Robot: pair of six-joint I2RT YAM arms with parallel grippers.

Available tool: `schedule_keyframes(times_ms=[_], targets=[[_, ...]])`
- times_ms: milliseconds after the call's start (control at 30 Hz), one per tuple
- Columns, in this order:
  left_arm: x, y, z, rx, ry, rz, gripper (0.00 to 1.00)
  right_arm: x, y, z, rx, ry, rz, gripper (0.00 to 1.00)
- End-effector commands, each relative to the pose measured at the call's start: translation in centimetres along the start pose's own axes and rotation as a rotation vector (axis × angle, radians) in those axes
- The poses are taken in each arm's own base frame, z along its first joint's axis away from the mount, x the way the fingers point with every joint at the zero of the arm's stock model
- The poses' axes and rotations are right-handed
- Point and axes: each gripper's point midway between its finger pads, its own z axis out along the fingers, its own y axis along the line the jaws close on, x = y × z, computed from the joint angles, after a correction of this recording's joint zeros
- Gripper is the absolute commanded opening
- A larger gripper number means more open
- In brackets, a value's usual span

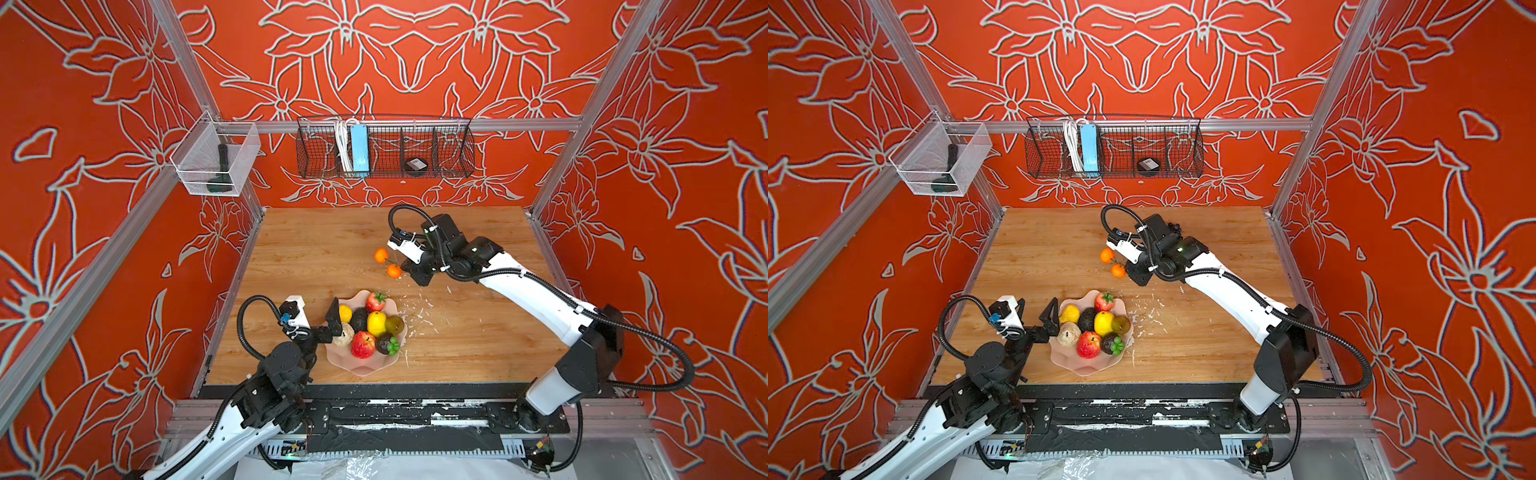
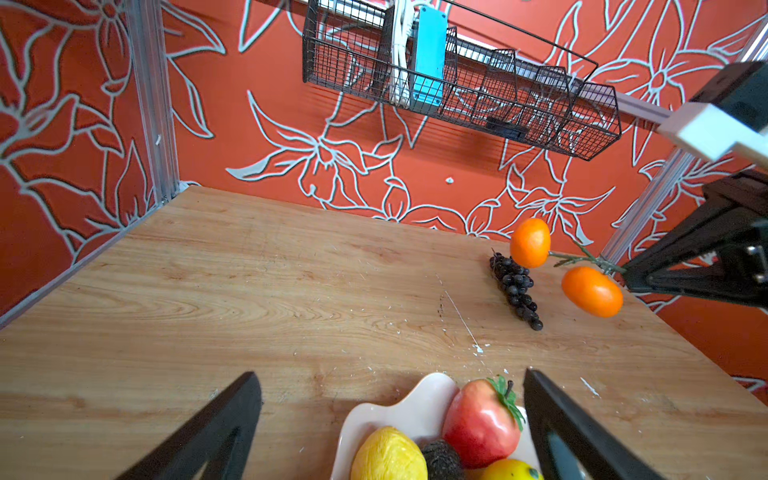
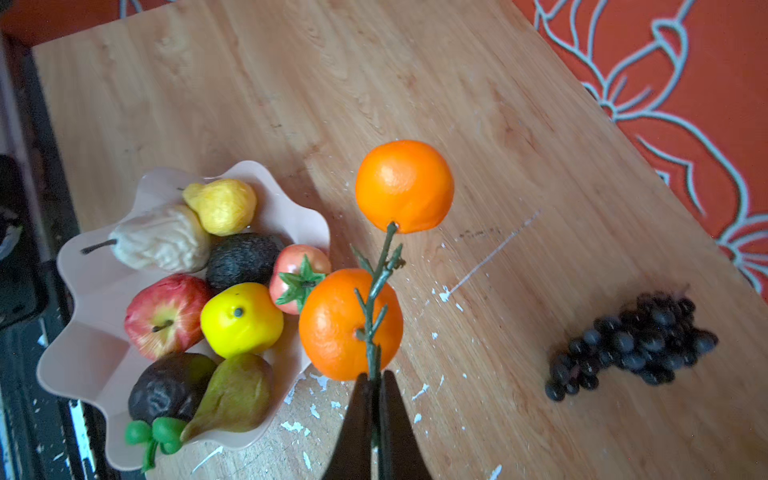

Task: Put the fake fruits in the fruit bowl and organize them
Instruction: 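Carry the two oranges with the right gripper over the pink bowl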

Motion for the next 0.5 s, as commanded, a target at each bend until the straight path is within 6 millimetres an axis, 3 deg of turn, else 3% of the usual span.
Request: schedule_keyframes(times_ms=[0, 300, 467], targets=[[0.1, 0.9, -0.1, -0.037, -0.008, -0.021, 0.98, -0.3, 3.0, 1.1, -0.145, 0.028, -0.129, 0.0], [-0.1, 1.1, -0.3, -0.04, -0.02, -0.035, 0.98, 0.9, 6.1, 6.6, -0.222, 0.19, -0.227, 0.0], [-0.2, 1.1, -0.4, -0.039, -0.024, -0.035, 0.98, 1.3, 6.8, 8.9, -0.23, 0.258, -0.237, 0.0]])
